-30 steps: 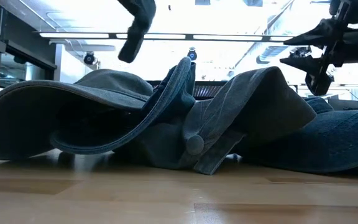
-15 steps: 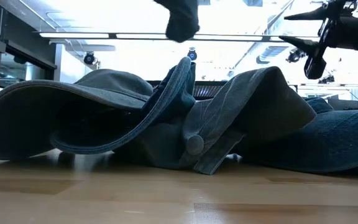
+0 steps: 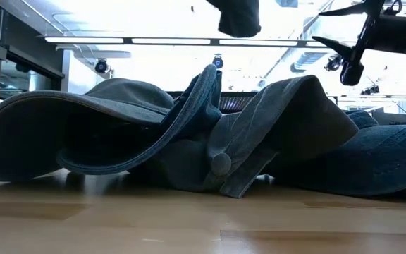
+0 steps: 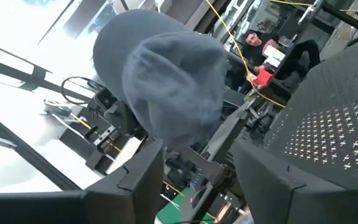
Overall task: Pick & Place hat
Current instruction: Put the left blue cap on the shelf
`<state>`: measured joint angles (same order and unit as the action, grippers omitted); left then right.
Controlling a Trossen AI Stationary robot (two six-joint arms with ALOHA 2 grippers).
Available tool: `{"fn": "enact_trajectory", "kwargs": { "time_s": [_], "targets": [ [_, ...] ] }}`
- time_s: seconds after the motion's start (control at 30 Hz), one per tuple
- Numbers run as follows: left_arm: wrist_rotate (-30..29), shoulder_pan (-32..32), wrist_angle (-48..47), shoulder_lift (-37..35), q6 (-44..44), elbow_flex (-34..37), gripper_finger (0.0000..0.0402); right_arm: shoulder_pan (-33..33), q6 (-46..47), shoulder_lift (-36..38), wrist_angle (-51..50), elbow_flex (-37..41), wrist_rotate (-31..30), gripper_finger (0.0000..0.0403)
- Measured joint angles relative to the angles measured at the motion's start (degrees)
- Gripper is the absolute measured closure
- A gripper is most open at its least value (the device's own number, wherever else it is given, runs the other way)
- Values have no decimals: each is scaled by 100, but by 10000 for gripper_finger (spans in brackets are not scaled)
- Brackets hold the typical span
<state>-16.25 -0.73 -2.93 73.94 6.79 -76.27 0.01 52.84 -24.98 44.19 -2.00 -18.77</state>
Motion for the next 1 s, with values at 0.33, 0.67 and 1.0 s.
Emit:
{"fn": "enact_trajectory", "kwargs": {
  "time_s": [0.33,0.67,1.0],
  "targets": [
    [4,0,1637,500,-941,-2,395,-237,616,-799,464,-408,-12,160],
    [7,0,2693,966,-1126,-7,395,-874,570,-1434,464,-1403,750,159],
    [24,2,2942,1060,-1111,-7,395,-1260,460,-1989,459,-2071,1185,159]
  ]
}}
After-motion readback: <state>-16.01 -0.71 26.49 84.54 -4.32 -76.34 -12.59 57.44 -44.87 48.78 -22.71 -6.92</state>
